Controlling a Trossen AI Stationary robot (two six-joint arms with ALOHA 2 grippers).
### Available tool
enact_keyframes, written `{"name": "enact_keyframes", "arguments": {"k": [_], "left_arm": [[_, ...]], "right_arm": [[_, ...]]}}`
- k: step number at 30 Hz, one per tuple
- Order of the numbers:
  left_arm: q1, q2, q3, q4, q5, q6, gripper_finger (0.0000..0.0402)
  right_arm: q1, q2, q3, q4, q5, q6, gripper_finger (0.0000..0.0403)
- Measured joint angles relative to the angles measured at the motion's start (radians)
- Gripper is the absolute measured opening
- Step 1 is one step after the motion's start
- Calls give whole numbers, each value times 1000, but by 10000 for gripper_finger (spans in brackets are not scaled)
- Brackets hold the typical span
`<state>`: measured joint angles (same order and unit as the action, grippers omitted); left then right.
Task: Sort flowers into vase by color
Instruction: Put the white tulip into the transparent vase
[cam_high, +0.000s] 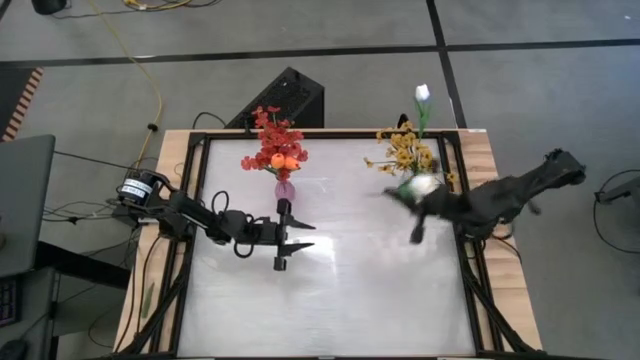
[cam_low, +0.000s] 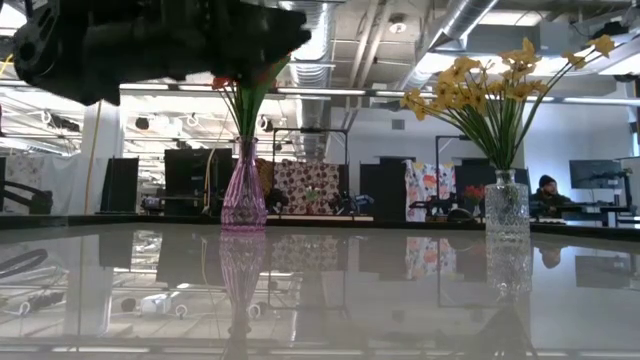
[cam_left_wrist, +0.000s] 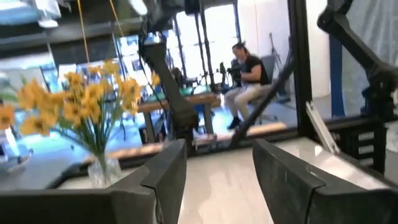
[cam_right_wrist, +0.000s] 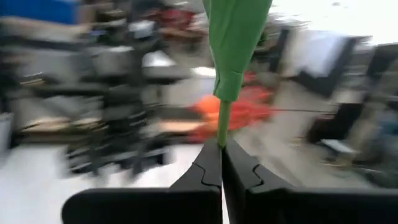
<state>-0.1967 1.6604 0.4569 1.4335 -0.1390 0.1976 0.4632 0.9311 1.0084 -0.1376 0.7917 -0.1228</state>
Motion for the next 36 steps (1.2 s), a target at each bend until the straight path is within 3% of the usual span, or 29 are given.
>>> {"name": "enact_keyframes", "arguments": {"k": [6, 13, 20, 23, 31, 36], "left_arm": [[0, 0, -15, -98, -5, -25, 174], [0, 0, -15, -227, -4, -1, 174], [0, 0, -15, -223, -4, 18, 174], [0, 0, -15, -234, -4, 5, 174], [0, 1, -15, -247, -4, -19, 174], [0, 1, -15, -248, -4, -26, 174]], "right_arm": [[-30, -153, 0, -12, 306, -95, 21], [-145, -245, 0, -20, 428, -99, 21], [-250, -277, 0, -71, 567, -124, 21], [-291, -281, 0, -218, 555, 22, 21], [-441, -260, -2, -841, 376, 684, 20], [-483, -257, -85, -879, 357, 817, 20]]}}
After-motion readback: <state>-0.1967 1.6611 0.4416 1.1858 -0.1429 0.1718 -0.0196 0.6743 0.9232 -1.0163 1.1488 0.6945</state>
